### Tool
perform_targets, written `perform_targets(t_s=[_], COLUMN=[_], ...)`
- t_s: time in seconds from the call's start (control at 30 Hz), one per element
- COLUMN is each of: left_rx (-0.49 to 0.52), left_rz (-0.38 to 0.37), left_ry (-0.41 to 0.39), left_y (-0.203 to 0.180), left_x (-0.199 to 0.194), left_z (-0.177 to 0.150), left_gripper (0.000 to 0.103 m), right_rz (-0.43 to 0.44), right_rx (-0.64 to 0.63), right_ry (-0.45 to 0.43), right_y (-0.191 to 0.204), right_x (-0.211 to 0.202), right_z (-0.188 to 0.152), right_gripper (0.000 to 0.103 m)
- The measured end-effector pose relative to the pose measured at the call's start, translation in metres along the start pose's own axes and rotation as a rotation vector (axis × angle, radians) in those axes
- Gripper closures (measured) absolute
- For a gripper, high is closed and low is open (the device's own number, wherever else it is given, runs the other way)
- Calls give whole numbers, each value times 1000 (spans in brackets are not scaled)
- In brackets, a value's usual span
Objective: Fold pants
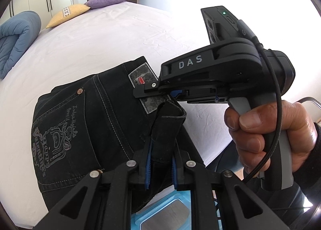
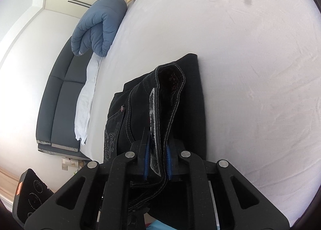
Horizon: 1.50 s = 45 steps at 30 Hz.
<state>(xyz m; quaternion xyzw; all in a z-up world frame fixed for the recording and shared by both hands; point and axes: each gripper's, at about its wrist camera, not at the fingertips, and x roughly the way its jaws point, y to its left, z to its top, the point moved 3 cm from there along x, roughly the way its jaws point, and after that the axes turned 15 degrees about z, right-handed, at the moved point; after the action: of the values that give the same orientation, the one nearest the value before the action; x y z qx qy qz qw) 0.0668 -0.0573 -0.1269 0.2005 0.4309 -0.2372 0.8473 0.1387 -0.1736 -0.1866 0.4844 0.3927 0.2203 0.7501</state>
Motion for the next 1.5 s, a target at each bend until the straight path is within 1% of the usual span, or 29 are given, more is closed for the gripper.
perform_targets(t_s=[0.17,0.27,0.3,0.37,0.4,0.43,0.47,0.5,0.57,0.63,0.7,0.73,0.8,0.87,0.9,1.0,1.03,1.07,1.1,1.13,1.17,1.2,1.23,1.27,1.3,1.4,1.47,1.5], left_rx=[7,12,13,6,2,-1,-7,-17,-52,-96,-128,-147,-176,-223,-250,-286,-286,-285,-281,-281,-280,-280,-283,-291,-298,-286,-275,-270], left_rz=[2,-4,-10,-30,-30,-43,-67,-88,-96,-104,-104,-93,-66,-39,-19,0,4,6,4,1,5,16,10,2,3,30,39,38], left_ry=[10,15,17,45,45,38,34,30,11,-10,-33,-48,-55,-55,-46,-31,-12,9,44,57,69,68,57,47,36,-9,-16,-8], left_y=[-7,-15,-22,-29,-31,-31,-31,-29,-25,-13,0,9,26,46,57,77,83,88,89,90,91,92,93,97,102,122,132,133], left_x=[4,9,6,15,16,13,9,4,-7,-23,-36,-43,-47,-44,-41,-31,-23,-15,-4,3,8,8,6,5,4,14,28,36], left_z=[3,3,-1,-5,-7,-7,-7,-7,-7,-7,-7,-7,-8,-6,-6,-9,-12,-16,-23,-28,-33,-36,-35,-32,-25,8,31,38], left_gripper=[87,85,80,72,67,63,54,40,24,24,24,24,24,24,24,25,25,25,27,29,34,39,39,39,39,41,41,44], right_rz=[-4,-13,-16,-7,13,46,99,127,145,114,49,43,87,132,148,153,147,131,90,31,-35,-5,20,30,27,-6,-12,-14], right_rx=[2,6,6,10,35,61,98,120,151,148,146,149,136,94,56,-39,-52,-58,-44,-20,-9,-17,-12,7,8,-25,-23,-21], right_ry=[-5,-9,-9,6,11,4,-2,-8,-35,-80,-136,-154,-171,-147,-114,-6,26,62,102,142,173,145,121,117,117,129,122,117], right_y=[-5,-11,-13,-21,-30,-35,-41,-44,-47,-48,-49,-48,-36,-17,-3,29,34,34,26,14,-2,-9,-12,-15,-15,-11,-12,-11], right_x=[-4,-5,-6,-5,-5,-4,-7,-10,-19,-33,-54,-61,-74,-76,-72,-51,-42,-30,-16,-5,4,3,0,-3,-4,0,2,4], right_z=[1,3,3,2,2,2,2,2,3,6,10,11,11,8,5,-10,-16,-23,-31,-38,-47,-51,-52,-52,-51,-48,-49,-52], right_gripper=[91,91,91,91,91,91,89,87,86,86,86,86,86,86,86,86,86,86,86,87,90,94,95,97,99,100,101,103])
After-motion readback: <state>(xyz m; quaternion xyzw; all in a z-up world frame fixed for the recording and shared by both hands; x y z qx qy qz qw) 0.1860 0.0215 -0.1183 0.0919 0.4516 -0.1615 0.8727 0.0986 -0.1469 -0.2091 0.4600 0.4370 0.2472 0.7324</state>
